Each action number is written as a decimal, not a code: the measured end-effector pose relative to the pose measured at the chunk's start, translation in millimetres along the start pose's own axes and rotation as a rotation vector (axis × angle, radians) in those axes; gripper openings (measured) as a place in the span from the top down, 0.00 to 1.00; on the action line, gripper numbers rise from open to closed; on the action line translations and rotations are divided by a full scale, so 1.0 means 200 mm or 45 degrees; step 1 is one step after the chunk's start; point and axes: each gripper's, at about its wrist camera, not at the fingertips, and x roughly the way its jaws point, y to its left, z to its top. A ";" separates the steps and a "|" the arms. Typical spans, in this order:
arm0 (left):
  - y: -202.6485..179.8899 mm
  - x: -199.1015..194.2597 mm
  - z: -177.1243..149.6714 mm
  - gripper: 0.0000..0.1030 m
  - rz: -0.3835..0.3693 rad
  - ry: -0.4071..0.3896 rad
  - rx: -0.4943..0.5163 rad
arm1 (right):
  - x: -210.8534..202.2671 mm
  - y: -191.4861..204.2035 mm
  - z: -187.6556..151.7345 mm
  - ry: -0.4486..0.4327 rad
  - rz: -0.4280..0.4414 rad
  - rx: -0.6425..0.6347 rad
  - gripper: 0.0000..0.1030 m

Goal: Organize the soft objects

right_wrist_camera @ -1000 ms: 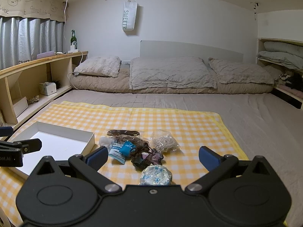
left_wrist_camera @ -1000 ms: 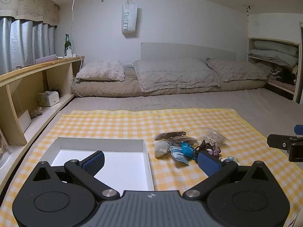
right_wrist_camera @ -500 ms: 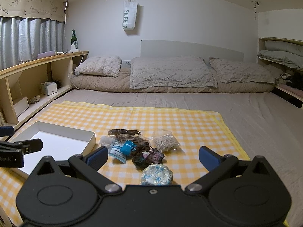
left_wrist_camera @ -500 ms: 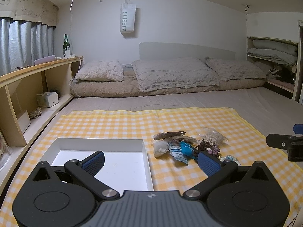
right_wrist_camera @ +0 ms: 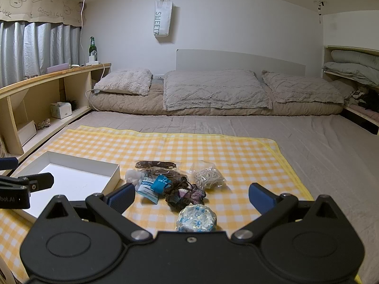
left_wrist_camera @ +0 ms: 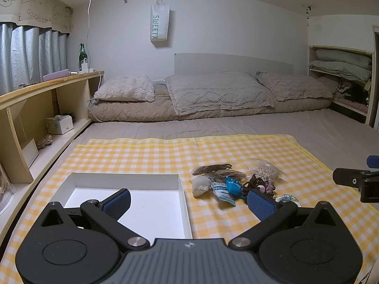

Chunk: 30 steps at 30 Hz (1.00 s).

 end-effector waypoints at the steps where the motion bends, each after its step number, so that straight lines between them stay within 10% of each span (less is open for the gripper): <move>1: 0.00 0.00 0.00 0.00 0.000 0.000 0.000 | 0.00 0.00 0.00 0.000 0.000 0.000 0.00; 30: -0.01 0.00 -0.01 0.00 0.002 0.000 0.006 | 0.00 0.00 0.00 0.005 0.001 0.002 0.00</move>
